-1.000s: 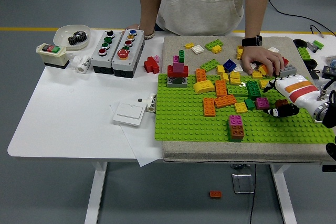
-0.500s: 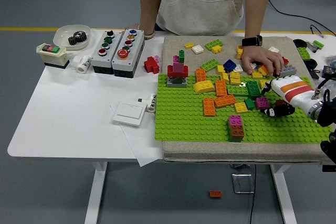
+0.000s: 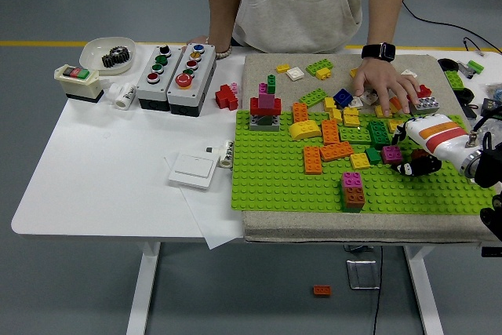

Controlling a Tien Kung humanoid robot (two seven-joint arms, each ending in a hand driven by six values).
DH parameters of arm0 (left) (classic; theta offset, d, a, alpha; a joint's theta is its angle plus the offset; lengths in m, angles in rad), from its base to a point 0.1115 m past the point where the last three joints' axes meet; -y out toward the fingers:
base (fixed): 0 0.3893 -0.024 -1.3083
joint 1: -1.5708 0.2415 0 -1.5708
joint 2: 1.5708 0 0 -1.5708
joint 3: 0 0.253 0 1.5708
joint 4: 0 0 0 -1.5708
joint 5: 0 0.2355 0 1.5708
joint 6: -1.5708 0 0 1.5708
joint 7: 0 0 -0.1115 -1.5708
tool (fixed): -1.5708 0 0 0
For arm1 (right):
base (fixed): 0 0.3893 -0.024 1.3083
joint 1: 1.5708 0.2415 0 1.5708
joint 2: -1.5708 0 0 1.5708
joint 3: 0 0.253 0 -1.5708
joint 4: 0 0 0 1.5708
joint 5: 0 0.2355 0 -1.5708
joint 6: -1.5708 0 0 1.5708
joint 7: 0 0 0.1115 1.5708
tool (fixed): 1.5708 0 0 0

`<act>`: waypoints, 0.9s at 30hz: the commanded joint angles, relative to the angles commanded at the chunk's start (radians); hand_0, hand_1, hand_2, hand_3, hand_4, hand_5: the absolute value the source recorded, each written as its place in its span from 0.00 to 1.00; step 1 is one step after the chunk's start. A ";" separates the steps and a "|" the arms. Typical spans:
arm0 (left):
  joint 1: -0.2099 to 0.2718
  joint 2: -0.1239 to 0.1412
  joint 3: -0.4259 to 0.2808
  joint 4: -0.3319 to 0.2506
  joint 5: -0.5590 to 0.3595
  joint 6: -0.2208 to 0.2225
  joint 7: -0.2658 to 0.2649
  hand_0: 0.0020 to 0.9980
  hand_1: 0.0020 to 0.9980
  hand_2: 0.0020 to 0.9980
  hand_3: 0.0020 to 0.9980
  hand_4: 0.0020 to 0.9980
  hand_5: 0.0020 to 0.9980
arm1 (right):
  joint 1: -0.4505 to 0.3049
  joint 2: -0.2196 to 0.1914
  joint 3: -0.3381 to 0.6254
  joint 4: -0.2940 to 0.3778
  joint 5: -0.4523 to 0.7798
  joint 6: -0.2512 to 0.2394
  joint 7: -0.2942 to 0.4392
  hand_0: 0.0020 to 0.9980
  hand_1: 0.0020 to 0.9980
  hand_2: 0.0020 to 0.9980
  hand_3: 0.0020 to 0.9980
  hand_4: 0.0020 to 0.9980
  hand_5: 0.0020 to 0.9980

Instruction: Pick up the brick,pile it on top of brick,press brick,pick up the brick,pile it on top of brick,press brick

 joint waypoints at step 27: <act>0.002 -0.001 0.000 -0.001 0.004 -0.003 -0.002 0.86 0.82 0.82 0.62 0.71 0.68 | -0.023 -0.014 0.059 0.038 -0.058 0.024 0.007 0.69 0.64 0.72 0.82 0.93 0.43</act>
